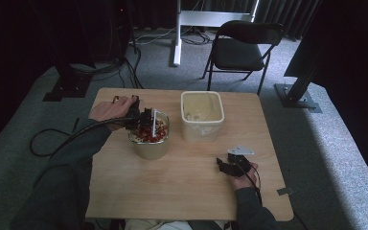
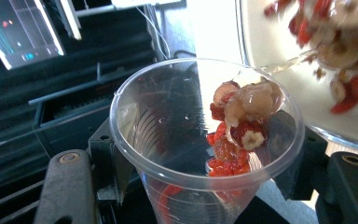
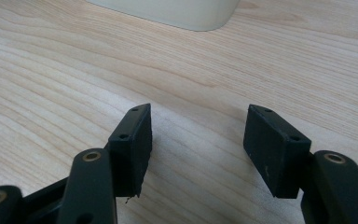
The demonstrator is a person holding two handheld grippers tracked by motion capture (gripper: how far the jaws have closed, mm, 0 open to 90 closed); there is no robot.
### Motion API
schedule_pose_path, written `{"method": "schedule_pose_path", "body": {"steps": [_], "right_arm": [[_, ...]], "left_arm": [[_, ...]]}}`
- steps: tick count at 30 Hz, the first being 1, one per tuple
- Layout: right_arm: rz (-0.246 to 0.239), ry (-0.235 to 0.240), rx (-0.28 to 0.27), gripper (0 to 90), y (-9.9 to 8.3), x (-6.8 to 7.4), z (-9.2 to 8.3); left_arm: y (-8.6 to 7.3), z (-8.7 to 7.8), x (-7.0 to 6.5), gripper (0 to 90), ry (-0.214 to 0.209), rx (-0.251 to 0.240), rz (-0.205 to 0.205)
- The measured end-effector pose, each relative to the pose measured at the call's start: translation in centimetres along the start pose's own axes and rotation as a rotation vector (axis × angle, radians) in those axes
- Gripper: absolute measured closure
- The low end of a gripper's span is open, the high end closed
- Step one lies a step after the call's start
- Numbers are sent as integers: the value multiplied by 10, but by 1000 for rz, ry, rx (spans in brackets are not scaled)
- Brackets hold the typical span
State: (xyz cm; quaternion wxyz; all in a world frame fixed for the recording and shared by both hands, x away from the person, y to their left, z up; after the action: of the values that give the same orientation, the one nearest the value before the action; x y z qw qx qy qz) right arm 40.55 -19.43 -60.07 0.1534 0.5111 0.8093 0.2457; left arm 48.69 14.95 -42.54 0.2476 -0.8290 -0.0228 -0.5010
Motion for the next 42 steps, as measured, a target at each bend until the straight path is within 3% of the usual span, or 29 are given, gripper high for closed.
{"method": "schedule_pose_path", "body": {"steps": [3, 5, 6, 7, 8, 9, 12, 16, 19, 21, 23, 42], "right_arm": [[1, 0, 0, 413, 0, 0, 0], [-1, 2, 0, 412, 0, 0, 0], [-1, 2, 0, 412, 0, 0, 0], [0, 2, 0, 412, 0, 0, 0], [1, 2, 0, 412, 0, 0, 0], [0, 1, 0, 412, 0, 0, 0], [-1, 3, 0, 411, 1, 0, 0], [0, 3, 0, 410, 1, 1, 1], [0, 3, 0, 410, 1, 1, 1], [0, 3, 0, 410, 1, 1, 1], [0, 3, 0, 410, 1, 1, 1], [0, 3, 0, 410, 1, 1, 1]], "left_arm": [[3, -6, 0, 335, 6, -19, 1], [10, -13, 0, 336, 3, -56, 2], [10, -13, 0, 336, 3, -56, 2], [6, -1, 1, 336, -2, -13, -5], [4, 2, 1, 336, -5, 1, -2], [4, 1, 0, 336, -7, -3, -2], [12, -14, -1, 336, 5, -58, 8], [8, -4, -1, 336, -4, -14, -5], [10, -8, -2, 336, -6, -43, 5], [7, -2, -1, 336, -1, -13, 5], [6, -3, -2, 336, -10, -27, -12], [6, -3, -2, 336, 13, -6, 24]]}}
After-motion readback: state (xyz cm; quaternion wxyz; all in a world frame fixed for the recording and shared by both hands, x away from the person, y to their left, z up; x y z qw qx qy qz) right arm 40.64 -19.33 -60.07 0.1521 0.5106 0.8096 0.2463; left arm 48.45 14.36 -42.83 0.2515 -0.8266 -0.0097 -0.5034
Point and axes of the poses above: each handheld gripper's, and its own axes: z roughly forward along the jaws, y roughly out of its top, x roughly to its left, the point moved 8 cm from there along z, roughly forward along the jaws, and after that the axes turned 15 degrees about x, right-handed, at the moved point
